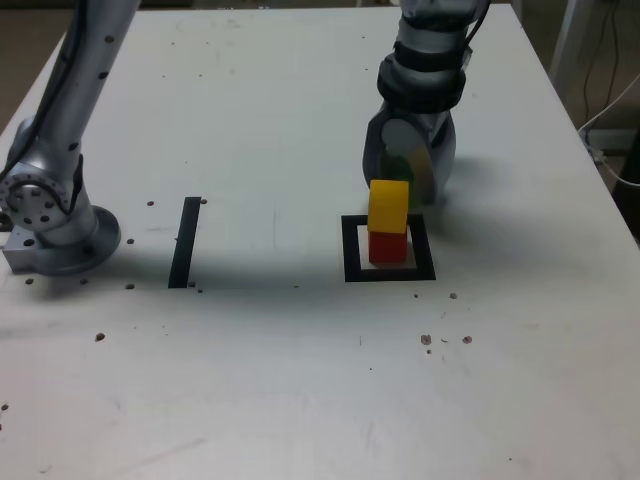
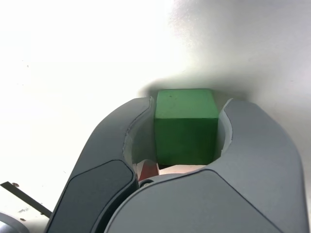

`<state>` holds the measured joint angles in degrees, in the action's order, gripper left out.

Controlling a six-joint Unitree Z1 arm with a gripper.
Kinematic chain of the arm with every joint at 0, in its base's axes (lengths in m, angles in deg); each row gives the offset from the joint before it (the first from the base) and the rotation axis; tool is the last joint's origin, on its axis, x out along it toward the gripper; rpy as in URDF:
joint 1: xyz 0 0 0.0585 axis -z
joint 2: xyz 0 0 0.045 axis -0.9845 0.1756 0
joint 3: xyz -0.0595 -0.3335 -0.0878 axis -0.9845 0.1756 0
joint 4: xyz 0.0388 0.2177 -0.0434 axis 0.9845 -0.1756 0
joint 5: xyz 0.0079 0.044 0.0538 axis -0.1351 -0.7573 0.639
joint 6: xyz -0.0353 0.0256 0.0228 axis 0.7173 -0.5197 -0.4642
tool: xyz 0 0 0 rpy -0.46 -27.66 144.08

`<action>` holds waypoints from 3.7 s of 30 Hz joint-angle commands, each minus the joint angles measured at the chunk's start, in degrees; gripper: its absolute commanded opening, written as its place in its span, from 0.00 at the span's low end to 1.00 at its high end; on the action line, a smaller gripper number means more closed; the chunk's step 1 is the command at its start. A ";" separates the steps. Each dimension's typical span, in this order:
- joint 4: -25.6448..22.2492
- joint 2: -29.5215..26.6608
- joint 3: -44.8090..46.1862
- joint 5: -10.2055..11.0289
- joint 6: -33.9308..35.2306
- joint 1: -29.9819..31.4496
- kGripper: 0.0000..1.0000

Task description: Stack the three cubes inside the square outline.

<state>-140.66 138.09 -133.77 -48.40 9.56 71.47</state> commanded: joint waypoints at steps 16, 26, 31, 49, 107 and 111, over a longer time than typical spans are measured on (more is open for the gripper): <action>-8.16 -7.87 -5.80 -0.17 5.49 1.59 0.17; -14.32 -12.32 -5.15 -0.77 16.25 5.86 0.17; -15.48 -13.70 -3.50 -2.84 20.40 7.97 0.17; -12.95 -13.77 -2.04 -4.73 21.42 10.86 0.17; -22.01 -24.80 0.24 -2.89 19.10 13.21 1.00; -21.99 -28.62 4.91 -3.13 18.70 12.36 1.00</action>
<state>-162.77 110.60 -129.91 -51.36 28.35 84.14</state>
